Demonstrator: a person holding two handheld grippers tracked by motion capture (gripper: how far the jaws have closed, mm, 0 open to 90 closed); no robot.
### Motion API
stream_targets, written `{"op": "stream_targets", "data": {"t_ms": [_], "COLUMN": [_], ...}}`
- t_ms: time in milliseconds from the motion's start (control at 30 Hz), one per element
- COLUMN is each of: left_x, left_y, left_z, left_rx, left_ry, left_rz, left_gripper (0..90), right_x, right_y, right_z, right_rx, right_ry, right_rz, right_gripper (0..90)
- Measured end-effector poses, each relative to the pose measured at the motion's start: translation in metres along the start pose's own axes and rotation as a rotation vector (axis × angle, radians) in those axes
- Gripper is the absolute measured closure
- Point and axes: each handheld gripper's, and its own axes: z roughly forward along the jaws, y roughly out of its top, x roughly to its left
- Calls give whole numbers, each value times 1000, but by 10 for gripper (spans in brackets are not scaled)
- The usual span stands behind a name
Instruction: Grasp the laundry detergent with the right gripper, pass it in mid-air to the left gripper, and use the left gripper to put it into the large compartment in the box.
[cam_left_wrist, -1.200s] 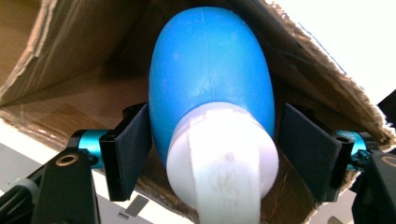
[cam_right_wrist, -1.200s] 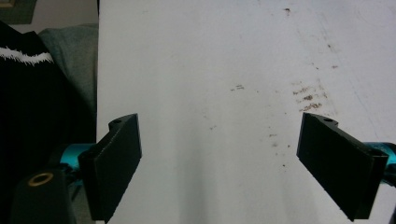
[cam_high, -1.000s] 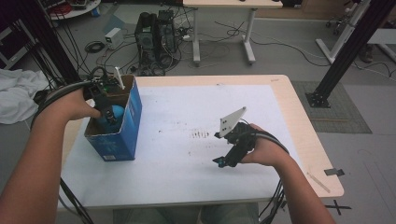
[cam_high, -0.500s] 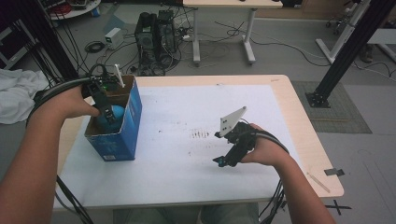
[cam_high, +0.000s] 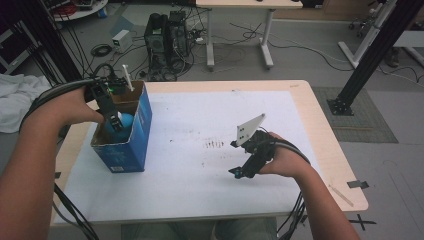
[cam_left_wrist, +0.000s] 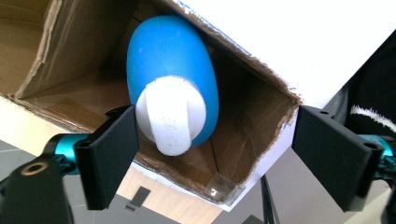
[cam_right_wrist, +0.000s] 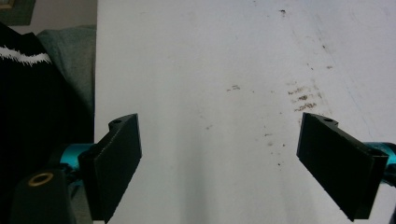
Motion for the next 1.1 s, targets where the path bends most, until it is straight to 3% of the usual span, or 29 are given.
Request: {"op": "stream_targets", "data": {"t_ms": [67,367,500,533,867,900,1100], "left_x": [-4,-11,-11,-12,-20,-20,-29], "left_y": [1,5,7,7,13,15,22], "left_z": [-5,-15,-18,-18,-32,-33,-40], "left_rx": [-17,-13,-2,-13,-26,-17,-41], "left_ry": [4,-13,-4,-3,22,18,19], "left_rz": [16,53,67,55,100,122,168], "left_gripper": [143,133,132,132,132,132,132], "right_x": [0,0,0,0,1,1,-3], "right_y": [0,0,0,0,-1,-1,-1], "right_z": [0,-4,-4,-4,-11,-11,-22], "right_rx": [-2,0,-1,-1,10,10,33], "right_ry": [-2,-4,-5,-4,-16,-16,-32], "right_rz": [2,4,4,6,15,15,16], "right_gripper": [131,131,131,131,131,131,131]}}
